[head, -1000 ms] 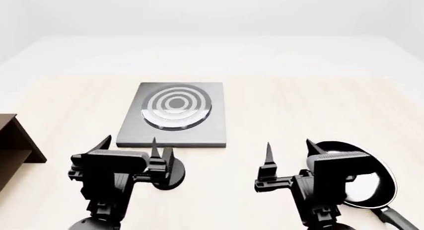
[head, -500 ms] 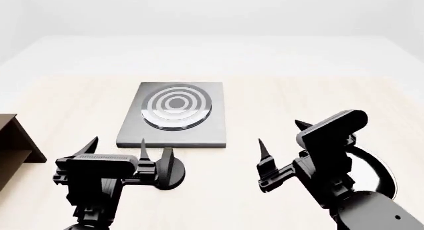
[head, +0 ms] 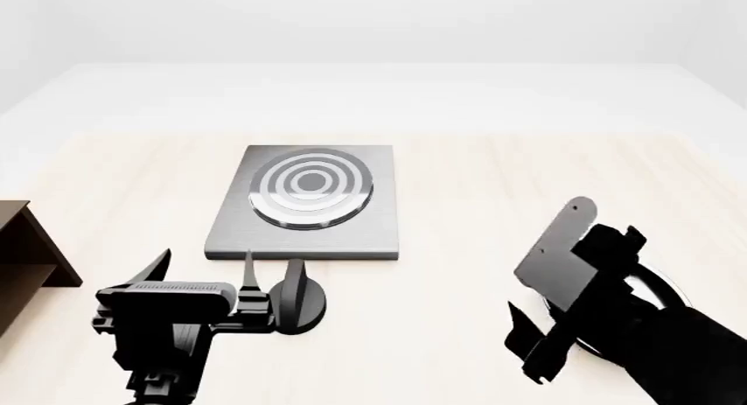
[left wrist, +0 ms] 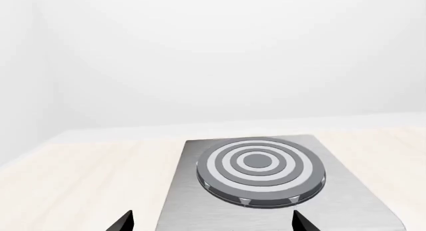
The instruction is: Turn on the stove and put the frying pan on it.
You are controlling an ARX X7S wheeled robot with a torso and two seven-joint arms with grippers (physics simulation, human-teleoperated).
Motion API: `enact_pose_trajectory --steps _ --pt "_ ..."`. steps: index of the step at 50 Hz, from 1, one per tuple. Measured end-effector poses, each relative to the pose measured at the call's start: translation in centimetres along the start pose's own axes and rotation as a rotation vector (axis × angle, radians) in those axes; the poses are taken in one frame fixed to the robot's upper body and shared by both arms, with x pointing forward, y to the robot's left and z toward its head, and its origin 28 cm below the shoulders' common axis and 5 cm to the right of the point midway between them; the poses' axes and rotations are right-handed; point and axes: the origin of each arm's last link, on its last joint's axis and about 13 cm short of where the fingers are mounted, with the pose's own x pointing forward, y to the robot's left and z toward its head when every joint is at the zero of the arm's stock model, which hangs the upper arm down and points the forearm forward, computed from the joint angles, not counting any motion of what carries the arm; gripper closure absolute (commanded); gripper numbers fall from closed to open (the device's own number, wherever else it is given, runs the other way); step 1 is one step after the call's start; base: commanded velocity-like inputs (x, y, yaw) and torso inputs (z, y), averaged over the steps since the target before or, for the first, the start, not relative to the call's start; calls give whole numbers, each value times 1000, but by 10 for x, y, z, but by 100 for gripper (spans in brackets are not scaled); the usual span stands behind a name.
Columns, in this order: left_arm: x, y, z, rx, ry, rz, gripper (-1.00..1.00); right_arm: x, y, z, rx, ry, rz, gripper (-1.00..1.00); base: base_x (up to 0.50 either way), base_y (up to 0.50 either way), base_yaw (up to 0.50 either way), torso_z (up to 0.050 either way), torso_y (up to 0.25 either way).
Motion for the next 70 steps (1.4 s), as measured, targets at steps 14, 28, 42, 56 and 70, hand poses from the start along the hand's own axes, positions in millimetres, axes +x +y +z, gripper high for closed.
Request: enact_pose_trajectory --steps 14,28,42,56,70 --pt "-1 0 -3 -1 8 -2 -100 0 -17 -24 -68 271 105 -100 0 0 0 0 0" --pt "-1 0 -5 2 13 -4 -100 -9 -28 -48 -39 446 136 -100 0 0 0 0 0" --pt "-1 -1 -5 6 16 -4 -100 -19 -34 -69 11 568 125 -100 0 0 0 0 0" --pt "-1 -1 -6 8 20 -3 -100 -26 -39 -86 63 649 87 -100 0 0 0 0 0" --pt "-1 -1 -7 13 23 -1 -100 -18 -33 -102 106 653 89 -100 0 0 0 0 0"
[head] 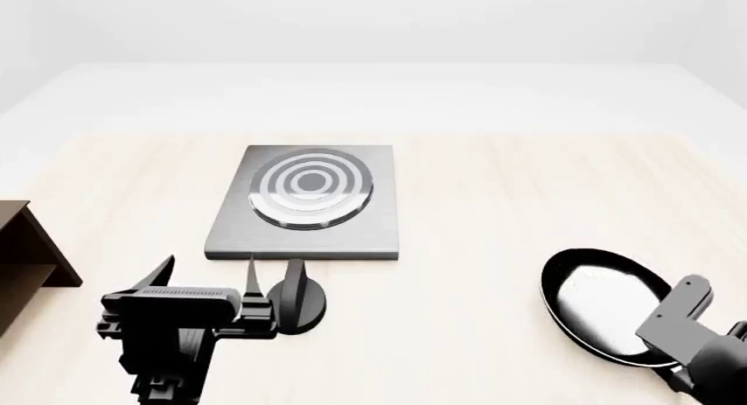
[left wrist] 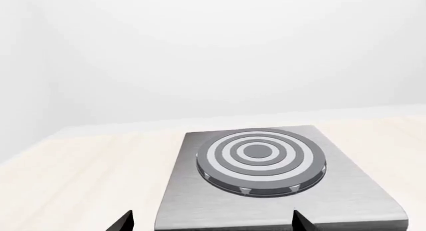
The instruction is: Turn on the stove and put the frying pan on it.
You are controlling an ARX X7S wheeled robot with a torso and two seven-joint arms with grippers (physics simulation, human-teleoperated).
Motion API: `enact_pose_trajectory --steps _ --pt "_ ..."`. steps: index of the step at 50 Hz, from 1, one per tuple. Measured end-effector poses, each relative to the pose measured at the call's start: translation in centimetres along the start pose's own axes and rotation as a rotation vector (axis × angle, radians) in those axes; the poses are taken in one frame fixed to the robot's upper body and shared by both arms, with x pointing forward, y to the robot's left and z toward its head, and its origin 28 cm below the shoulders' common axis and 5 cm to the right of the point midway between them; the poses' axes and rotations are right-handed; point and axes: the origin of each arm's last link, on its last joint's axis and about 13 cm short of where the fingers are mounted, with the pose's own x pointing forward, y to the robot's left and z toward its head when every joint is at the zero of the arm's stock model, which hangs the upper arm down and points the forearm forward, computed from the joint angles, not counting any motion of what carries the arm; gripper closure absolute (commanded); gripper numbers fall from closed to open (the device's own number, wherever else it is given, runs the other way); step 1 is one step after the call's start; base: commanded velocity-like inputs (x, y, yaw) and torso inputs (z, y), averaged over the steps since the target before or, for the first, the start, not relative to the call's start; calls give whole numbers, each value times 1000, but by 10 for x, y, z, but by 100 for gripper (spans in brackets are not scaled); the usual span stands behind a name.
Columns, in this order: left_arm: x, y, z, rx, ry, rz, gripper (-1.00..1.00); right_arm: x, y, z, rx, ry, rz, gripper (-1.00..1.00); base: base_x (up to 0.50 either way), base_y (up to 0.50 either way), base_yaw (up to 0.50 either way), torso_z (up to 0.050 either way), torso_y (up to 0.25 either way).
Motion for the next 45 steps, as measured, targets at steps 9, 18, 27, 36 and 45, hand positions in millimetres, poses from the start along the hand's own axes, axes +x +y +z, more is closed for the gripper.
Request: enact_pose_trajectory --steps 9,18,27,36,45 --pt "0 1 0 6 -1 6 -100 14 4 -4 4 -4 5 -100 0 0 0 0 0" --pt "1 1 0 7 1 8 -100 20 3 -8 20 18 11 -100 0 0 0 0 0" --pt "1 0 0 7 3 7 -100 22 0 -11 54 15 28 -100 0 0 0 0 0" --pt "1 0 0 8 4 5 -100 23 -2 -15 89 7 48 -100 0 -1 0 0 0" --pt "1 -1 0 10 5 4 -100 25 -4 -19 125 -5 74 -100 1 -2 -2 -2 0"
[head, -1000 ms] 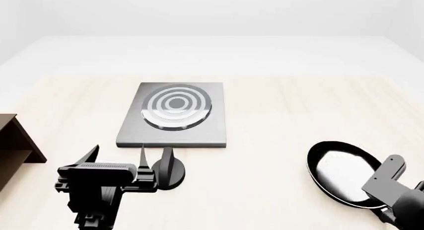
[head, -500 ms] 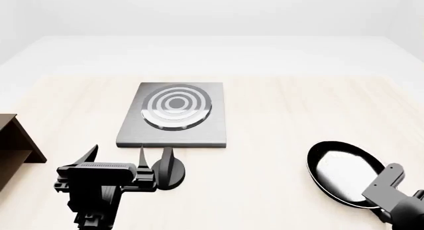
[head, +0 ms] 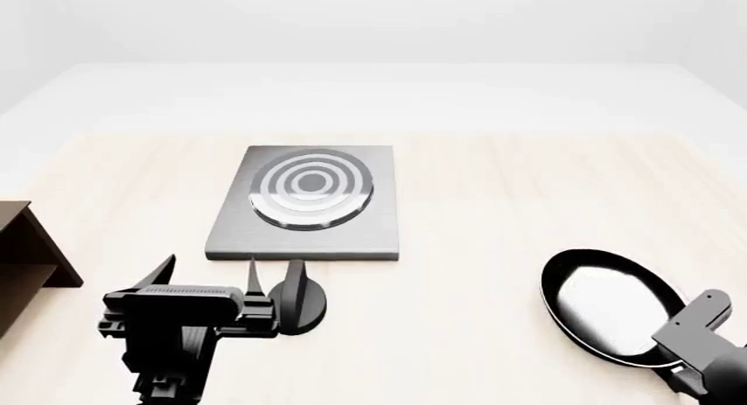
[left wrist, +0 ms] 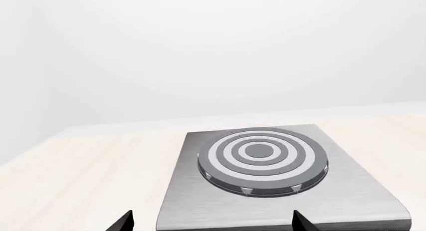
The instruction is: Turn on the stove and put the frying pan on it.
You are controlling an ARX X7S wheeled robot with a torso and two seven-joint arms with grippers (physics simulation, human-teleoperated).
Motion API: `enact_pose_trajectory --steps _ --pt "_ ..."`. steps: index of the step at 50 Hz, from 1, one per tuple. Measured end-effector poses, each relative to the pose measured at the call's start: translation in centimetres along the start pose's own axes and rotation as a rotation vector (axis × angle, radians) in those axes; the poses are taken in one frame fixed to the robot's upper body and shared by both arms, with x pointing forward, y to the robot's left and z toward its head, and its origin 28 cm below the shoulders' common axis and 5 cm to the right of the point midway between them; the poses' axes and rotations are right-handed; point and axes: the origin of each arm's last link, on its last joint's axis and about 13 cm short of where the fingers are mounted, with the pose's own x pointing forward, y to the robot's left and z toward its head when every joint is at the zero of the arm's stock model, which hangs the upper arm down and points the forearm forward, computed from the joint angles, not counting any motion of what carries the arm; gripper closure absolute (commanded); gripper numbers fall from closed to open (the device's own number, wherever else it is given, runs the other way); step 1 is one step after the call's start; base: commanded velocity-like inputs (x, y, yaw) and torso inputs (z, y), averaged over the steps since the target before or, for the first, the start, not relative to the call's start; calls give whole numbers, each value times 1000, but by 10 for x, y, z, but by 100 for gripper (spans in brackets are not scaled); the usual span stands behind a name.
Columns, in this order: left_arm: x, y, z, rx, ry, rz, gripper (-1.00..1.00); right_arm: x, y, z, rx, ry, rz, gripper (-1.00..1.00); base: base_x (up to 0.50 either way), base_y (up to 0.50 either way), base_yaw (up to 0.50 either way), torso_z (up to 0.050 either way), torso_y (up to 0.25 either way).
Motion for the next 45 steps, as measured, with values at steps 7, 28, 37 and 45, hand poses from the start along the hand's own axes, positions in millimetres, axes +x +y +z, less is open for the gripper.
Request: enact_pose_trajectory --steps 7,28,37,45 --pt "0 0 0 3 -1 0 -100 1 -3 -3 30 -8 27 -100 2 -3 -1 -3 0" --pt "0 0 0 2 0 1 -100 8 -1 -10 16 -6 -37 100 1 -1 0 -2 0" --pt "0 0 0 1 -2 2 -100 6 2 -10 -23 3 -89 100 0 0 0 0 0" --pt "-1 0 1 0 -6 1 -100 -5 -2 -3 -61 -23 -126 100 0 0 0 0 0"
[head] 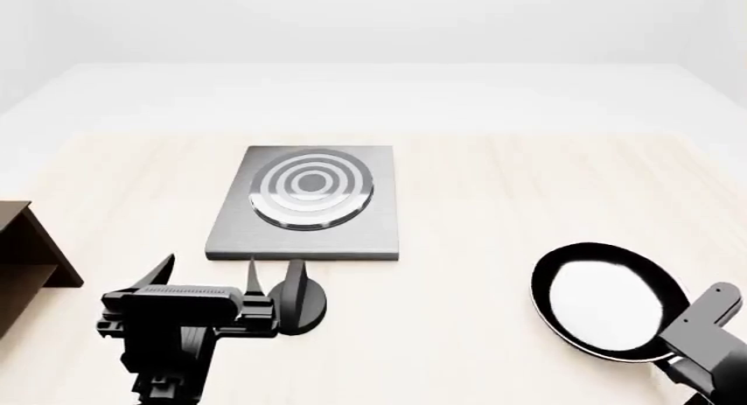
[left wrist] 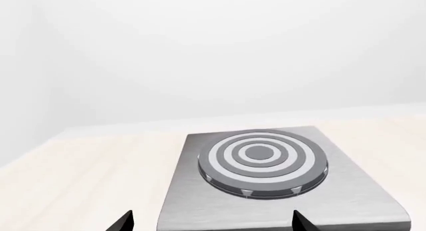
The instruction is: Turn on the stove and put the frying pan on it.
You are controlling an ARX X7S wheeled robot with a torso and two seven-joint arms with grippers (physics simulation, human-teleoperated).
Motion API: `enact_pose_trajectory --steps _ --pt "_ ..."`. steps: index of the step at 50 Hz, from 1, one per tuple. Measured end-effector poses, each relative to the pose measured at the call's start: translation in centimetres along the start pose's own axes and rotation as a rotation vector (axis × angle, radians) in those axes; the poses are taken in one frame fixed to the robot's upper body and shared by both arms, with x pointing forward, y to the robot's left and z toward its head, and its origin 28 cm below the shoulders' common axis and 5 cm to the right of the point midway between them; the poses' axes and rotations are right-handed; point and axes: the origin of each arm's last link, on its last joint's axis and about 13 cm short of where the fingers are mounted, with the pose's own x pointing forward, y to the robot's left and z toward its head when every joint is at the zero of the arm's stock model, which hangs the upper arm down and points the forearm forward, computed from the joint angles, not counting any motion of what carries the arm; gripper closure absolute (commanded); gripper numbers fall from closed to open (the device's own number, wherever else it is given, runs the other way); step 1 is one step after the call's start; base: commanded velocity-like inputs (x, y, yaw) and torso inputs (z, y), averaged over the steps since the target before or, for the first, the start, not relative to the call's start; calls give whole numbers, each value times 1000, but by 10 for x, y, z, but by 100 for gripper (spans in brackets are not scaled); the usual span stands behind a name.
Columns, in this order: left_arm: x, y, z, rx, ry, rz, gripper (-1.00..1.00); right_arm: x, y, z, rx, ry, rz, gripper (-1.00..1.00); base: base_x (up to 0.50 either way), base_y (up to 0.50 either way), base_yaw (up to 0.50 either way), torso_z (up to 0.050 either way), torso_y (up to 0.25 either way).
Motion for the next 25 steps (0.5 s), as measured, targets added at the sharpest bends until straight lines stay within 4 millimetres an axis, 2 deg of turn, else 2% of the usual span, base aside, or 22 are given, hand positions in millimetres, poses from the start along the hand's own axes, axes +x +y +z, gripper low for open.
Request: enact_pose_trajectory --steps 11,25 --pt "-1 1 2 -2 -7 -2 -100 -20 -13 22 -34 -85 -15 100 0 0 0 0 0" --pt "-1 3 5 -9 -11 5 -100 -36 -22 46 -53 -183 -10 100 0 0 0 0 0"
